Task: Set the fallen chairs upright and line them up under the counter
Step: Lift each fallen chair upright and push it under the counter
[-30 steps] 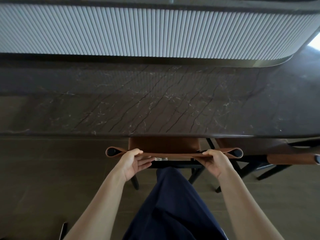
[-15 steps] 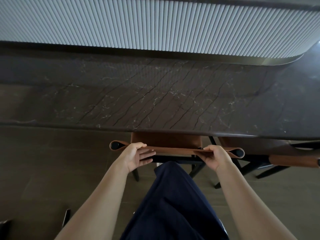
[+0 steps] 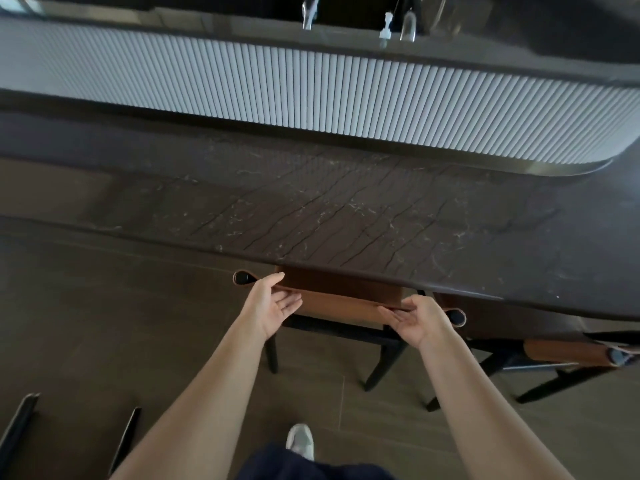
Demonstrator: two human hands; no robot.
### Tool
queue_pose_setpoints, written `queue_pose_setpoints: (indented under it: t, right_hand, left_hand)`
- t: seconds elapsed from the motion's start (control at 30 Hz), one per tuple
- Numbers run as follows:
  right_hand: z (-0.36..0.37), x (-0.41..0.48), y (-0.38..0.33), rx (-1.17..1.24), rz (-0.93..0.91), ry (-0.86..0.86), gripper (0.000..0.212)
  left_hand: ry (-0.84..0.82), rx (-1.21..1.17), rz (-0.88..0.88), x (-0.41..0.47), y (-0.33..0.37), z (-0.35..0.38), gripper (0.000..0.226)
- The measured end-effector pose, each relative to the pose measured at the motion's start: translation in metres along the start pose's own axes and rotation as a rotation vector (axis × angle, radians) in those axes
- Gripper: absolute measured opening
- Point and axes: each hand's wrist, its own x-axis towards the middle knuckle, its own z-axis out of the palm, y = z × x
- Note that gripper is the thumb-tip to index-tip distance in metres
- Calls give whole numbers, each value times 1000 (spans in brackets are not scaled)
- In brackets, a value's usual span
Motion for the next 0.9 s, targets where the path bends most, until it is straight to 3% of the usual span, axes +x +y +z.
queue_pose_setpoints:
  t: [0.27,0.43,0.63,0.9]
  right_hand:
    - [-29,-65,-4,-178,-21,-261,30]
    - [-54,-112,2,-274,-54,-461,32]
    - [-72,-156,31,-431,-38,-550,33]
    - [-76,-208,93,-599,35,-669,30]
  left_hand:
    - [-43,-154,307,-89,-41,-14,46]
    - [-38,-213,468,-156,-80,-29,43]
    - [49,-140,597,-230,-119,-68,28]
    - [238,-148,723,-315,-157,-135,29]
